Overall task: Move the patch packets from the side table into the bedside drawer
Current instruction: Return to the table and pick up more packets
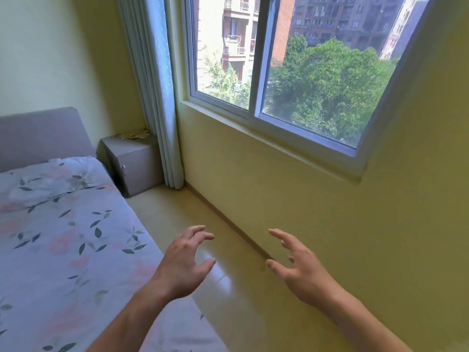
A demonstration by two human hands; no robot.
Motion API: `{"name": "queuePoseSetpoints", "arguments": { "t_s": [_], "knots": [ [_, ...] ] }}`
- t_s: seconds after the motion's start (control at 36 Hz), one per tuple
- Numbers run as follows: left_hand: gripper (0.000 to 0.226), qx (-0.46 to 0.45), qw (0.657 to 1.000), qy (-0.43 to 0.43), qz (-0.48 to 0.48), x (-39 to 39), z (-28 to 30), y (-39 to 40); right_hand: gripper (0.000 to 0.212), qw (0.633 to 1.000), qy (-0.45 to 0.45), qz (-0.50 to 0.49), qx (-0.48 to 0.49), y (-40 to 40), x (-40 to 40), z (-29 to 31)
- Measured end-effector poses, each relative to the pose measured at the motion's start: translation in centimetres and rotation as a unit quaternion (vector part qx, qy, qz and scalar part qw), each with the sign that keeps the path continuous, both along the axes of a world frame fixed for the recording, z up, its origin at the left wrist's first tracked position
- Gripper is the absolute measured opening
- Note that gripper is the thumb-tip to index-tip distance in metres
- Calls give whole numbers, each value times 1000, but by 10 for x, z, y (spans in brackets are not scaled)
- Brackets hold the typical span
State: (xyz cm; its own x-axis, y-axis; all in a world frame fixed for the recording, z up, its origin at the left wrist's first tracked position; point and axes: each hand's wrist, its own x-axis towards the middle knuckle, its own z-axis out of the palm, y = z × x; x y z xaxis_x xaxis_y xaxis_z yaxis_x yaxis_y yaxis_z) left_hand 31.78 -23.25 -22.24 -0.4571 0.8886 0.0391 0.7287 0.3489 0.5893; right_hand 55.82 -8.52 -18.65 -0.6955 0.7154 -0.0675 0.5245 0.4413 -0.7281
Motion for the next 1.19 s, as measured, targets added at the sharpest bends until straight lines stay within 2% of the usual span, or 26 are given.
{"name": "queuePoseSetpoints", "arguments": {
  "t_s": [0.14,0.33,0.44,0.56,0.69,0.92,1.06,1.19],
  "knots": [
    [49,-14,1000,14,16,-22,-9,87,65,999,-7,31,-11,97,-30,-14],
    [47,-42,994,5,101,-63,-35,192,66,993,-34,108,-21,238,-83,-38],
    [44,-56,987,-12,153,-80,-47,231,66,985,-51,161,-17,309,-117,-43],
    [44,-73,976,-25,203,-94,-51,243,62,980,-32,194,-19,361,-171,-46],
    [44,-81,952,-42,294,-129,-55,220,59,964,-9,256,-65,374,-269,-60],
    [42,-86,907,-43,410,-225,-55,196,61,921,-6,384,-65,360,-436,-70],
    [40,-71,906,-49,414,-326,-56,215,61,922,-11,384,-43,386,-534,-63],
    [40,-57,920,-44,386,-431,-39,263,61,931,-1,365,-24,424,-625,-54]
  ]
}}
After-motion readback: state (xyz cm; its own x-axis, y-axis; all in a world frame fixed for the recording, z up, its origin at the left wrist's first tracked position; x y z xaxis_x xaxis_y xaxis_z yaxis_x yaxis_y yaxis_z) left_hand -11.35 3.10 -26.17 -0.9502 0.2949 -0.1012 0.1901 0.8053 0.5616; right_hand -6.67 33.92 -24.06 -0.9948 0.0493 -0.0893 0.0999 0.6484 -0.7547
